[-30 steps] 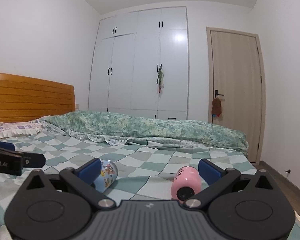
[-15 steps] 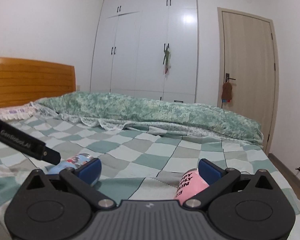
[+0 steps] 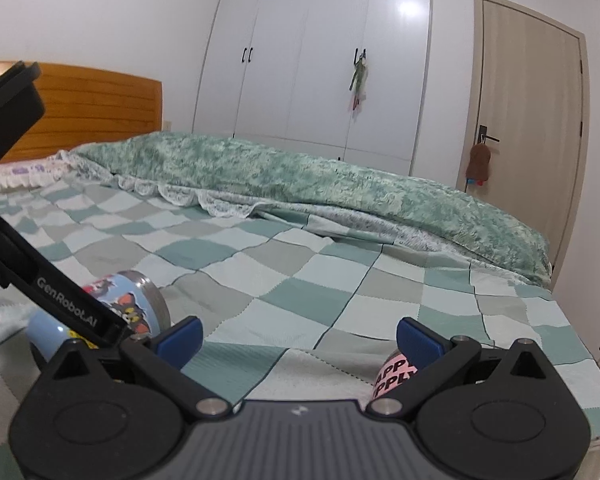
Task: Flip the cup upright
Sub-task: 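Move the left gripper toward the lying light-blue sticker cup, then close the left gripper around the light-blue cup's body and lift it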
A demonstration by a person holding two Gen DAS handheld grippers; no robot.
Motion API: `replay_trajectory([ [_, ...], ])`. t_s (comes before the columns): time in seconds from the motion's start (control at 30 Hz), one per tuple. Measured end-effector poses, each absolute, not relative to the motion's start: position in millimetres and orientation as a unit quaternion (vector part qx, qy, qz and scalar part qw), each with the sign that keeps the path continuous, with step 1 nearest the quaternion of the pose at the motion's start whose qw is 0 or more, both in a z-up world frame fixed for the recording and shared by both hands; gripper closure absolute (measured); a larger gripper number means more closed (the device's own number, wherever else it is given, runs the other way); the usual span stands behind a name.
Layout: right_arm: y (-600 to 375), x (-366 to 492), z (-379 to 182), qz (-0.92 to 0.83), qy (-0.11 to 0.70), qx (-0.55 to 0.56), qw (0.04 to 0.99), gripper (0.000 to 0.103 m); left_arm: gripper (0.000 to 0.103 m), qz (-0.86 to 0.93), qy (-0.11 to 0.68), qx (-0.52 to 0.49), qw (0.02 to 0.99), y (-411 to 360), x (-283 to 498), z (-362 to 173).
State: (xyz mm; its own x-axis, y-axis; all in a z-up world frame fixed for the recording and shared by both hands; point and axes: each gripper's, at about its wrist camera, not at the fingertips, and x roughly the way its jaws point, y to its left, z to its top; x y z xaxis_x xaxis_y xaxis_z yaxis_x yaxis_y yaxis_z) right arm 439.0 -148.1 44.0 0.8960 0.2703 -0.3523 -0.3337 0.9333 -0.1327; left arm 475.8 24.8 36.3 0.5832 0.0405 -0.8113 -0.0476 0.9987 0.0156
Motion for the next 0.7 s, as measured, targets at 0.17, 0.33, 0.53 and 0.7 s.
replay_trajectory([
  [0.17, -149.1, 440.9, 34.8, 0.154, 0.171, -0.098, 0.968, 0.0, 0.018, 0.027, 0.489, -0.004, 0.872, 21.7, 488.4, 23.7],
  [0.33, -152.7, 444.5, 31.7, 0.156, 0.176, -0.096, 0.967, 0.0, 0.018, 0.032, 0.488, -0.004, 0.872, 20.9, 485.8, 20.9],
  [0.53, -152.8, 443.9, 32.2, 0.157, 0.175, -0.094, 0.967, 0.0, 0.019, 0.029, 0.484, 0.0, 0.874, 19.3, 482.3, 22.8],
  [0.7, -155.4, 437.8, 38.5, 0.162, 0.171, -0.094, 0.967, 0.0, 0.019, 0.009, 0.483, -0.013, 0.875, 19.7, 473.2, 27.0],
])
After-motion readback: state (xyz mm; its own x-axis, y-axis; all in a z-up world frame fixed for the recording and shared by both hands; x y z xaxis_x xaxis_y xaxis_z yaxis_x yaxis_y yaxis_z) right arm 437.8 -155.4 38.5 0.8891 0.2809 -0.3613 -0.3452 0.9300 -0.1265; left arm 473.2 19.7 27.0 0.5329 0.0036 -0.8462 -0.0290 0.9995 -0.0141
